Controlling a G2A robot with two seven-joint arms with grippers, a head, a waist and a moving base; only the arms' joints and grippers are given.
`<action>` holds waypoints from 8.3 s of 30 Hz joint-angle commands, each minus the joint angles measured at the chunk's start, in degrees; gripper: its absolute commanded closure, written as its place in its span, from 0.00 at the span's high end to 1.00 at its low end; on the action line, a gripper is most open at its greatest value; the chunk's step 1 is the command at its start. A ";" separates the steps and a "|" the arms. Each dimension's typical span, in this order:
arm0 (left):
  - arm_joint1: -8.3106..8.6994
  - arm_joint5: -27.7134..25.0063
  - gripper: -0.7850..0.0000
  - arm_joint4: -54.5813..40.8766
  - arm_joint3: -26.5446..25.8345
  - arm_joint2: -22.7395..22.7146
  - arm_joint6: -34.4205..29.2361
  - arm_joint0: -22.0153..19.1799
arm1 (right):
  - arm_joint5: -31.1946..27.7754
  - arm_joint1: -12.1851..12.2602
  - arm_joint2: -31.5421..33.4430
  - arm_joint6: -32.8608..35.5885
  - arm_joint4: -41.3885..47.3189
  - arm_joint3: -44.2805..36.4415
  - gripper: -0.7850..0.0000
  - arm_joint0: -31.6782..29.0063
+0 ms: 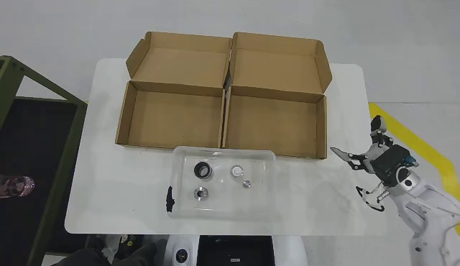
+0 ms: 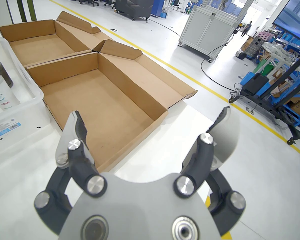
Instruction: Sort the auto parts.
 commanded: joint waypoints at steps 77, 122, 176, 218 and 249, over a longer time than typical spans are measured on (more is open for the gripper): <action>0.00 0.00 1.00 0.00 0.00 0.00 0.00 0.00 | -13.78 5.40 -48.46 33.72 12.29 -2.07 1.00 25.83; 0.00 0.00 1.00 0.00 0.00 0.00 0.00 0.00 | -9.46 5.29 -55.18 40.04 15.04 5.36 0.00 31.47; 0.00 0.00 1.00 0.00 0.00 0.00 0.00 0.00 | -4.74 5.61 -44.68 21.90 21.84 5.99 0.00 38.79; 0.00 0.00 1.00 0.00 0.00 0.00 0.00 0.00 | 0.86 -1.12 -60.14 30.75 26.62 39.51 0.45 56.63; 0.00 0.00 1.00 0.00 0.00 0.00 0.00 0.00 | -10.78 4.03 -48.08 45.98 31.95 11.79 1.00 45.86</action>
